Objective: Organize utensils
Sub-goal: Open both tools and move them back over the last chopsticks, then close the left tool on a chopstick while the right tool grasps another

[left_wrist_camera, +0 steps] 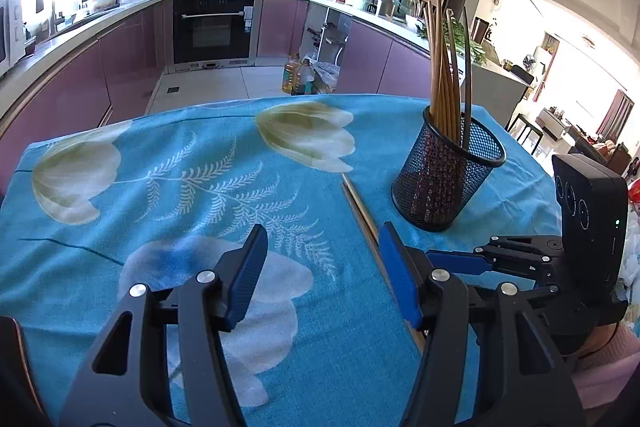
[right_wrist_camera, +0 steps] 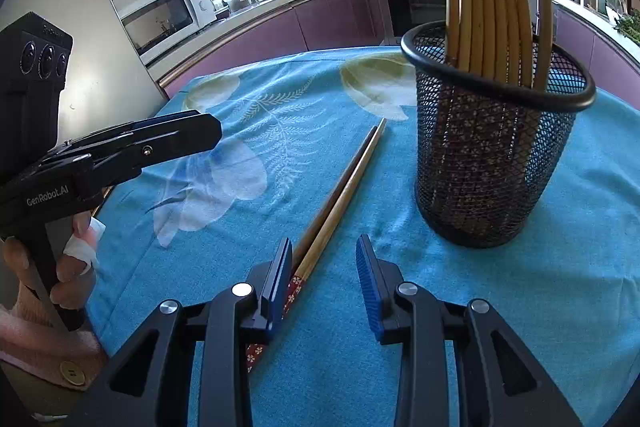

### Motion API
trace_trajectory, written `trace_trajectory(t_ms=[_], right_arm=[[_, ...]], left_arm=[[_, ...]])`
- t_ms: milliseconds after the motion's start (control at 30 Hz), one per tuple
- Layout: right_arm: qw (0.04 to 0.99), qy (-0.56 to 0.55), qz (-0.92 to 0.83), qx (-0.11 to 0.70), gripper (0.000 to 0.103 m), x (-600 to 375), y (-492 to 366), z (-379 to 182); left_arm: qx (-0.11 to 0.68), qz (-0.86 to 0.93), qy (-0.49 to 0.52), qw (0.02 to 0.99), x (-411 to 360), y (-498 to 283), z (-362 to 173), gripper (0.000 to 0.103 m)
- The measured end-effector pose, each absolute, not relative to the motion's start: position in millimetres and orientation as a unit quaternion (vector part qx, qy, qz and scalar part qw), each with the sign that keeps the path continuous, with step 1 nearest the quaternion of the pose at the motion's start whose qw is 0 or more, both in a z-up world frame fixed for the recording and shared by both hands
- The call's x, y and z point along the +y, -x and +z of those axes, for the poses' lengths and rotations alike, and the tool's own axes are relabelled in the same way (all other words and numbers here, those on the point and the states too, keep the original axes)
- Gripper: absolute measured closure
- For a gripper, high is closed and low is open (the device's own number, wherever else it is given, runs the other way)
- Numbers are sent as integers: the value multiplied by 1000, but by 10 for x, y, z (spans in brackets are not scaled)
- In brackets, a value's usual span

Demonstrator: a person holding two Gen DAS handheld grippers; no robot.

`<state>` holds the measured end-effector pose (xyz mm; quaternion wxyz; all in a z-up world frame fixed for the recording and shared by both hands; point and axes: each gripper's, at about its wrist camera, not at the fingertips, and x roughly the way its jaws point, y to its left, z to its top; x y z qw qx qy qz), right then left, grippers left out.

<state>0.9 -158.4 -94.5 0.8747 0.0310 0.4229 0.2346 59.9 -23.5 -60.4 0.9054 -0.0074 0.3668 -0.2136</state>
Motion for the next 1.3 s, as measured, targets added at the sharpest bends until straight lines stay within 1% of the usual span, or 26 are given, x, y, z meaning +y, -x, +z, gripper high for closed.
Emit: trace_trajectory(t_ms=[700,1033,1133,1233,1300], right_arm=[[882,7,201,427,71,-1456,4,-979],[877,-18,199,436,87,-1600,32,-990],[876,-23,198,438,88,-1626,34,-990],[876,-23,198,439,89,-1634,39,-990],[876,-25,198,439,89,-1642,38,-989]], left_arm=[[387,-231,7,893,-329,-629,-808,44],[398,-246,-11,884,-488,-625,-894,44],[408,-258,-18,875,-568,-639,-947,47],[421,-266,-32,867,-683,-667,-1014,54],[428,-271,-41,861,-754,-681,-1061,55]])
